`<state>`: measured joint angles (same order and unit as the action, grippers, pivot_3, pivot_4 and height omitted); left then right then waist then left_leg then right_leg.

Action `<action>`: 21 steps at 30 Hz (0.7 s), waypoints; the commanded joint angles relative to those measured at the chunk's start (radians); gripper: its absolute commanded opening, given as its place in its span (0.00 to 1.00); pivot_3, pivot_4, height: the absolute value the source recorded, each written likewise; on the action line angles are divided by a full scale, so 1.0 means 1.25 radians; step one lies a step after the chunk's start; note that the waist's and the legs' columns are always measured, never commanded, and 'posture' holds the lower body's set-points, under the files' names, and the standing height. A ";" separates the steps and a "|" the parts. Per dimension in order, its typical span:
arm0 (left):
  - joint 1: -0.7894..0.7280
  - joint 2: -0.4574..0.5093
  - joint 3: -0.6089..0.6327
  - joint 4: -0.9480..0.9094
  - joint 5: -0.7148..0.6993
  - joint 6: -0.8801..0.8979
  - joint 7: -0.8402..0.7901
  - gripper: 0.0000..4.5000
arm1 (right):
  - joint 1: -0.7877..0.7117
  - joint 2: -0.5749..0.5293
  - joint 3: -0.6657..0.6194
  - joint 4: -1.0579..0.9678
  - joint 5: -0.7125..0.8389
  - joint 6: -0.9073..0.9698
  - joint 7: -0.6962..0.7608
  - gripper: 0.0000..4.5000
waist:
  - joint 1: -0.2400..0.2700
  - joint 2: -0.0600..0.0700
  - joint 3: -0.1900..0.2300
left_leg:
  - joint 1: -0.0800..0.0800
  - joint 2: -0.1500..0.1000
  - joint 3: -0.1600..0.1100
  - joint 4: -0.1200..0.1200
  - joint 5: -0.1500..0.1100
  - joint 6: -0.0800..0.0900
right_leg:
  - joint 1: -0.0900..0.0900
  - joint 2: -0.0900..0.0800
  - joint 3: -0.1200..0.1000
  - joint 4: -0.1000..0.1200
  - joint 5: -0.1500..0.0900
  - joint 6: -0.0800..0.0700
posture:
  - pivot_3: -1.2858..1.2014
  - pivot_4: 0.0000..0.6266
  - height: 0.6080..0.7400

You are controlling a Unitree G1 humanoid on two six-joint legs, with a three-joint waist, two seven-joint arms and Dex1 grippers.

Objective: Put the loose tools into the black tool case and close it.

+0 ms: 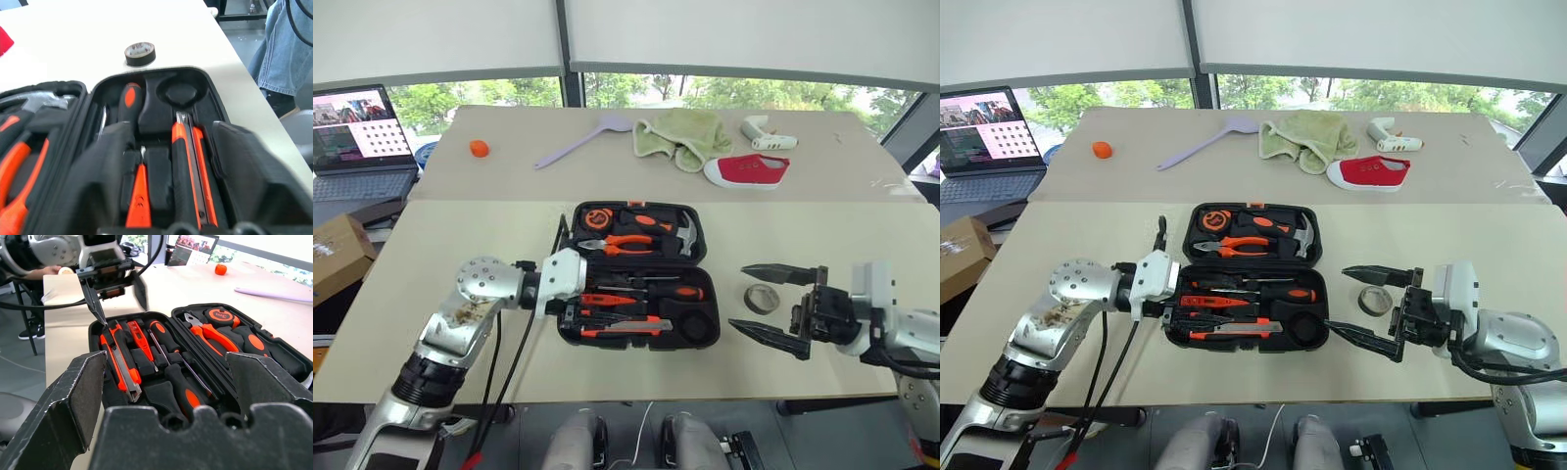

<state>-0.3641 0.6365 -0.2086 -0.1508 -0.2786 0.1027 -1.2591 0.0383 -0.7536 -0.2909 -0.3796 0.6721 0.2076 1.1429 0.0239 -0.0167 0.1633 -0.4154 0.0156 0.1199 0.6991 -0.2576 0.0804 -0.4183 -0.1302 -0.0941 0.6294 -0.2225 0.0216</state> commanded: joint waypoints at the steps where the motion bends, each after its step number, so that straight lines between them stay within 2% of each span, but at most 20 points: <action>1: 0.009 -0.005 -0.025 0.027 0.040 -0.083 -0.005 0.20 | -0.014 0.004 -0.014 -0.007 0.000 -0.019 -0.008 1.00 | 0.001 0.000 0.000 | 0.000 0.000 0.000 0.000 0.000 0.000 | 0.000 0.000 0.000 0.000 0.000 0.000 | 0.52 0.24 1.00; 3: 0.011 -0.023 -0.035 0.055 0.063 -0.105 0.018 0.03 | -0.011 0.003 -0.017 -0.012 0.001 -0.019 -0.008 1.00 | 0.005 0.000 0.000 | 0.000 0.000 0.000 0.000 0.000 0.000 | 0.000 0.000 0.000 0.000 0.000 0.000 | 0.52 0.24 1.00; 4: 0.009 -0.032 -0.044 0.074 0.079 -0.113 0.029 0.00 | -0.011 0.003 -0.016 -0.014 0.001 -0.018 -0.009 1.00 | 0.006 0.000 0.000 | 0.000 0.000 0.000 0.000 0.000 0.000 | 0.000 0.000 0.000 0.000 0.000 0.000 | 0.52 0.24 1.00; 10: -0.004 -0.062 -0.087 0.156 0.147 -0.086 0.074 0.00 | -0.010 -0.001 -0.019 -0.027 0.006 -0.009 -0.018 1.00 | 0.014 0.001 -0.001 | 0.001 0.000 -0.001 0.002 -0.001 0.002 | 0.003 0.000 -0.001 0.000 0.001 0.000 | 0.52 0.24 1.00; 12: -0.004 -0.064 -0.104 0.158 0.169 -0.062 0.090 0.00 | 0.002 -0.003 -0.025 -0.032 0.007 -0.006 -0.019 1.00 | 0.015 0.001 -0.001 | 0.005 0.000 -0.001 0.002 -0.004 0.007 | 0.007 -0.001 -0.001 -0.001 0.001 0.001 | 0.52 0.24 1.00; 16: 0.000 -0.056 -0.135 0.134 0.171 0.018 0.079 0.00 | 0.016 -0.006 -0.031 -0.031 0.007 -0.004 -0.024 1.00 | 0.015 0.002 -0.002 | 0.009 0.000 -0.003 0.002 -0.005 0.008 | 0.011 -0.002 -0.001 -0.002 0.000 0.001 | 0.52 0.24 1.00; 21: 0.007 -0.076 -0.115 0.120 0.133 -0.008 0.082 0.00 | 0.029 0.003 -0.045 -0.016 -0.002 -0.009 -0.050 1.00 | 0.017 0.005 -0.004 | 0.009 0.000 -0.003 0.002 -0.005 0.008 | 0.012 -0.003 -0.001 -0.002 0.000 0.001 | 0.52 0.24 1.00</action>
<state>-0.3854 0.5507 -0.3248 -0.0266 -0.1239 0.0883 -1.1570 0.0695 -0.7516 -0.2997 -0.3892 0.6693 0.2067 1.1010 0.0452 -0.0101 0.1579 -0.4042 0.0159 0.1157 0.7014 -0.2639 0.0908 -0.4039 -0.1338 -0.0955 0.6263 -0.2220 0.0228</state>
